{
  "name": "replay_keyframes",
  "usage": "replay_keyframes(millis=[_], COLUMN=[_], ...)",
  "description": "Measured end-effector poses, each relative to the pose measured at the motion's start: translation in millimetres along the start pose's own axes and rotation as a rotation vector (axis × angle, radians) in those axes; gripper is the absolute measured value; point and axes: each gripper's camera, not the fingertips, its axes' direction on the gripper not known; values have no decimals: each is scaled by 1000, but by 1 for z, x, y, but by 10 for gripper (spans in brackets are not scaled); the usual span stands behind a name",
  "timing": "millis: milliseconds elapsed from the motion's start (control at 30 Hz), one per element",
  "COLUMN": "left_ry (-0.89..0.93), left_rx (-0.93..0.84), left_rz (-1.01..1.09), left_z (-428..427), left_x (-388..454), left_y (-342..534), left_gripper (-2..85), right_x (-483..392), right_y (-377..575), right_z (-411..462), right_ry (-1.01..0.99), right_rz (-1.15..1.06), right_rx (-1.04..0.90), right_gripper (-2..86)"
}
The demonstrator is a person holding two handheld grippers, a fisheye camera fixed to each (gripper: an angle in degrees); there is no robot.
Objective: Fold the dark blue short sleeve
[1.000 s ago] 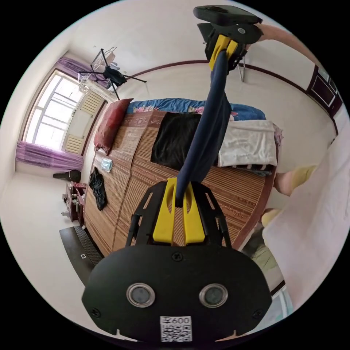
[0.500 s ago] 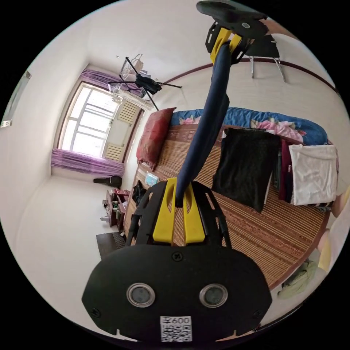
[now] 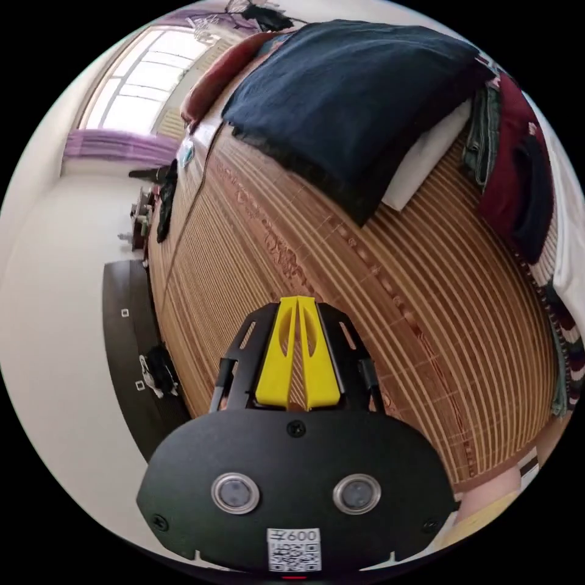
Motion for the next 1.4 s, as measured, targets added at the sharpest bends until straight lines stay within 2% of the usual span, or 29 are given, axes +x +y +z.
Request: replay_keyframes(millis=[133, 200, 267, 300, 367, 433, 467, 533, 600, 667, 733, 800, 867, 933, 1000, 1133, 1233, 1400], left_ry=[169, 253, 264, 229, 271, 505, 537, 476, 466, 286, 105, 113, 152, 226, 244, 241, 215, 312], left_rx=[59, 182, 323, 382, 428, 451, 441, 357, 358, 392, 449, 409, 349, 228, 140, 69, -3, -251], left_rz=[-167, -173, -78, -44, -84, -7, 11, 94, 32, -85, -100, -12, 59, 140, 162, 166, 132, -69], left_z=[-29, -48, -65, -71, -67, -41, -31, 9, 7, -9, -32, -37, -37, -34, -38, -82, -104, -121], left_x=[-82, -105, -109, -107, -109, -104, -101, -81, -92, -107, -110, -99, -81, -45, -16, 34, 46, 53], left_y=[18, 2, -31, -57, -99, -151, -162, -188, -186, -166, -125, -98, -69, -33, -6, 63, 104, 199], left_gripper=[3, 3, 2, 2, 2, 3, 4, 4, 4, 3, 3, 3, 3, 3, 3, 3, 3, 3], right_x=[90, 113, 122, 123, 119, 105, 92, 89, 112, 150, 160, 152, 125, 99, 69, 17, -2, -34], right_y=[23, 20, 1, -7, -45, -73, -87, -89, -74, -28, 10, 45, 89, 107, 115, 122, 123, 116], right_z=[-5, -11, -9, -4, 25, 50, 68, 84, 86, 65, 43, 15, -25, -38, -39, -22, -19, -5], right_ry=[-216, -356, -525, -569, -777, -815, -787, -793, -822, -807, -774, -743, -700, -753, -839, -913, -884, -884], right_rz=[261, 343, 388, 417, 468, 444, 375, 305, 366, 470, 464, 376, 274, 197, 95, 47, 56, 62], right_rx=[63, 202, 400, 417, 415, 332, 251, 246, 255, 320, 335, 350, 415, 365, 282, 148, 183, 90], right_gripper=[-8, -8, -8, -9, -9, -9, -8, -8, -8, -6, -3, 5, 58, 114, 121, 116, 95, 90])
